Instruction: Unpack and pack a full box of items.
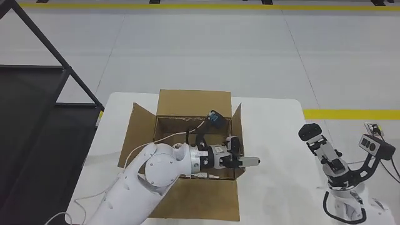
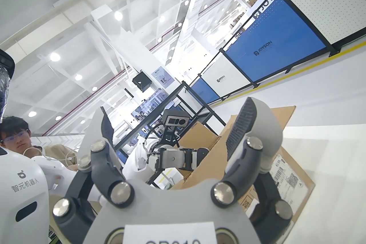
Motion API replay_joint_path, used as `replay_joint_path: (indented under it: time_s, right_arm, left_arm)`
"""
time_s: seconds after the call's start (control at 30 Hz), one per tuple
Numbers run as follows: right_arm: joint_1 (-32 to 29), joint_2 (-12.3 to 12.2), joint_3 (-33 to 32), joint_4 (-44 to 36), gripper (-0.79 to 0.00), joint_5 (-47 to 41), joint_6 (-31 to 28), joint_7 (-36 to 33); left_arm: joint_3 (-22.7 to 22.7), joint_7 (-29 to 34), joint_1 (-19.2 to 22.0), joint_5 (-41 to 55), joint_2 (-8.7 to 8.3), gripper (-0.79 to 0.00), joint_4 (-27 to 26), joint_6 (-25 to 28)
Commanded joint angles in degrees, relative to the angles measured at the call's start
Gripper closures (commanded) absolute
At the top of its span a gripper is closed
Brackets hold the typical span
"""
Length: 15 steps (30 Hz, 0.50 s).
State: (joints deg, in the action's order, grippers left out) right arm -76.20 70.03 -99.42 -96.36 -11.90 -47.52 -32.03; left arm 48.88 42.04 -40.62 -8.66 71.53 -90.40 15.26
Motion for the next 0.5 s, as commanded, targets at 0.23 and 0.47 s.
replay_joint_path:
  time_s: [0.23, 0.47]
  right_arm:
    - [0.34, -0.01, 0.23, -0.27, -0.785, -0.77, 1.64, 2.03]
    - [-0.22, -0.28, -2.10, 1.50, -0.785, -4.34, -1.55, 4.61]
  left_arm:
    - [-0.56, -1.10, 0.03, -0.49, 0.37, -0.785, 1.92, -2.27]
    - [-7.01, -1.35, 6.22, 2.20, 3.57, -0.785, 10.33, -3.59]
